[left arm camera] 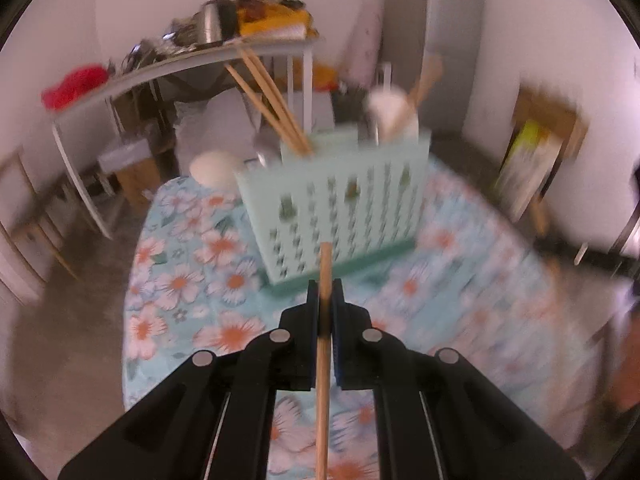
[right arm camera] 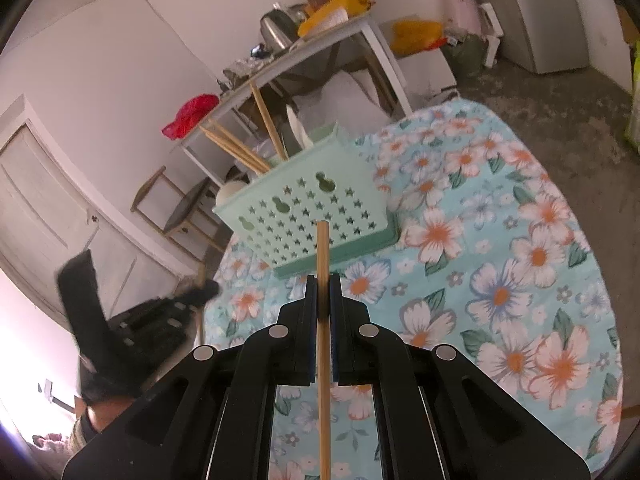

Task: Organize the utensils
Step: 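Lift both held chopsticks upright and carry them above the green holder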

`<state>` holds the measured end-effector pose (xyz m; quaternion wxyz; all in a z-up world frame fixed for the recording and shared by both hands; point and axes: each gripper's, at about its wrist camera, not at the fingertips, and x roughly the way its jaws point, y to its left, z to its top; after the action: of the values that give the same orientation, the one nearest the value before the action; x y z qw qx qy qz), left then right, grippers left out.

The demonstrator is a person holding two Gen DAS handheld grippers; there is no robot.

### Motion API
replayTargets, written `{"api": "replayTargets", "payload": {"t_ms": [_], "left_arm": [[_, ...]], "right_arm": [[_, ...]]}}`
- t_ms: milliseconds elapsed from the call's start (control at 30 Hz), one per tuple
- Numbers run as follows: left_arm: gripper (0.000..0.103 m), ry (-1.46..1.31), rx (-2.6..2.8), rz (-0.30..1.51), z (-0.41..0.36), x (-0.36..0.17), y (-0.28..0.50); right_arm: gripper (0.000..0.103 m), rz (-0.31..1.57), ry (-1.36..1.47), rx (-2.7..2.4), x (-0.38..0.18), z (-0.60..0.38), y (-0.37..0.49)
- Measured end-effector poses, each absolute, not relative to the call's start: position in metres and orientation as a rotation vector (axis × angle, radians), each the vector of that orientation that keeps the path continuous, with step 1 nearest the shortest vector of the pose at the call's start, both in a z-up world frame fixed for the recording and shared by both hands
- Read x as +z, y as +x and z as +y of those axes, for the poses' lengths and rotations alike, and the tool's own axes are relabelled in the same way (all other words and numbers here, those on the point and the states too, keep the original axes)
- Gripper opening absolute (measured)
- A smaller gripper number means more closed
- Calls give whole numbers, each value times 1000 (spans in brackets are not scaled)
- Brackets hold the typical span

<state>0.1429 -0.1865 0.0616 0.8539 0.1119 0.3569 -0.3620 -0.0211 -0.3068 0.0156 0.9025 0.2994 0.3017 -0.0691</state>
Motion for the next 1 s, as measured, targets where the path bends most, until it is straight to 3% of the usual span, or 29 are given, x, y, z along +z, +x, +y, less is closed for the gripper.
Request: {"api": "replayTargets", "payload": {"t_ms": [300,667,833,1000], "left_arm": [[5,-25,-867,686,-155,136,166],[5,-132,-869,348,-170,245,183],[5,-128,-800,311,-196,241,210],[5,-115,-739,363,-218,194,234]], "right_arm": [[4,589,645,-173,19,-316,-33],[4,583,656,-182,19,-319,-35],[4,586,659,-183,20,-319,-36],[4,585,661,-183,20,-319,-38]]}}
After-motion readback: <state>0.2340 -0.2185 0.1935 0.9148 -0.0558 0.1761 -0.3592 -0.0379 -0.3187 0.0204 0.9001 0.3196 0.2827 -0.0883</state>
